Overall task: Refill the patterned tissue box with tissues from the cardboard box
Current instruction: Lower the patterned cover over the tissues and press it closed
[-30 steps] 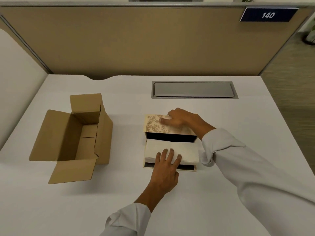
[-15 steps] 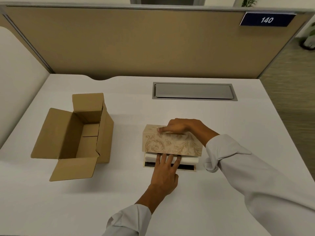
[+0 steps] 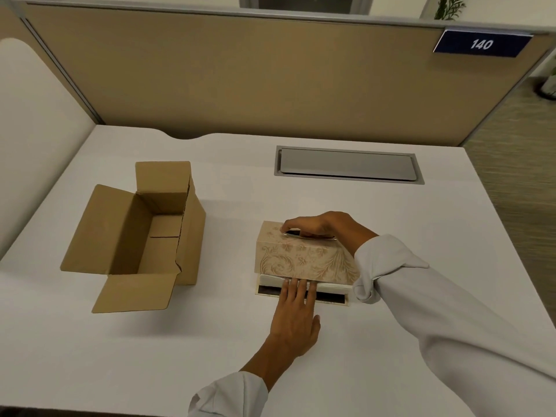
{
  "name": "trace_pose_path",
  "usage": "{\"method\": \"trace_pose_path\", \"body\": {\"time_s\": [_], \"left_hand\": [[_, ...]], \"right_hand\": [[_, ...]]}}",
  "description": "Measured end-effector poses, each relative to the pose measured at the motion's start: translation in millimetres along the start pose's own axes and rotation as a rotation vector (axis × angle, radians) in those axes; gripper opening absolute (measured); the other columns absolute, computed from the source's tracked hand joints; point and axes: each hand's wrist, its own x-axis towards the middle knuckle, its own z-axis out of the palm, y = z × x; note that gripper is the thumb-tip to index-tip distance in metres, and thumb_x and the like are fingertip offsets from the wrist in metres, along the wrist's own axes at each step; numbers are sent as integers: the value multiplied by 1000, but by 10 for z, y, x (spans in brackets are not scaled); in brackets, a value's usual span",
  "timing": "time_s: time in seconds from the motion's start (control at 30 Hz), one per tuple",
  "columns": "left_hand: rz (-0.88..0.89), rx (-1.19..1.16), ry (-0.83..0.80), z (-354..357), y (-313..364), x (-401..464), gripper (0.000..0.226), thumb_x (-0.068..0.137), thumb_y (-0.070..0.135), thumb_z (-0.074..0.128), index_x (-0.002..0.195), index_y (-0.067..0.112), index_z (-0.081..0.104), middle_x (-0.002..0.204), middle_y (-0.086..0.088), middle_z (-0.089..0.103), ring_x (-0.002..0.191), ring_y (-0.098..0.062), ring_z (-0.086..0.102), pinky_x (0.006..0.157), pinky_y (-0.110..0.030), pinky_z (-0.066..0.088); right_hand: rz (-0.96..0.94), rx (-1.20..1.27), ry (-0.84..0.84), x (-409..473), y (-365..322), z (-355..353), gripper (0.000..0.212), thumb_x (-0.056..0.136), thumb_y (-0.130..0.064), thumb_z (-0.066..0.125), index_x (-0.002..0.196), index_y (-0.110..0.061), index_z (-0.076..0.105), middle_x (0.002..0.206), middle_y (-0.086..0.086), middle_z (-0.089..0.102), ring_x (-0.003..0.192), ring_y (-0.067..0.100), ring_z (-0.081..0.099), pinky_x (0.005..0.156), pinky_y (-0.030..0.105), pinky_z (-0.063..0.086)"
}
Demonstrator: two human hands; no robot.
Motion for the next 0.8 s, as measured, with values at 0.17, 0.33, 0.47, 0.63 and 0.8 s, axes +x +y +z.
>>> {"method": "trace_pose_path", "body": {"time_s": [0.17,0.33,0.47,0.63,0.8], "left_hand": [[239,4,214,51,-134,-243,51,89,32,59,132,4,57,136,-16,59,128,-31,55,105,-40,47],[211,-42,462,-215,-25,-104,56,82,34,63,131,8,55,143,-16,54,134,-33,48,108,-52,41],[23,-66,331,-454,68,54,88,79,36,68,150,6,26,158,-19,28,147,-38,21,116,-61,17],[-46,-28,257,-459,37,86,92,79,31,69,152,7,17,160,-19,22,148,-40,14,117,-59,-1],[-9,68,220,-301,16,-27,85,78,37,69,147,6,30,152,-20,39,142,-41,31,115,-57,3]], "right_hand": [[53,18,-10,-31,-52,35,79,74,-81,44,130,-28,61,122,11,70,111,27,68,109,48,44],[86,9,-2,-38,-83,58,89,69,-84,45,130,-21,63,124,13,69,115,30,66,110,49,43],[45,42,2,-80,-103,81,78,81,-78,40,140,-28,55,130,12,65,116,31,65,112,49,43],[55,60,9,-98,-68,107,85,74,-81,43,132,-23,62,120,8,66,105,26,66,101,40,49],[145,77,-7,-121,-35,113,93,48,-87,50,92,-10,77,93,9,72,86,25,66,85,37,50]]}}
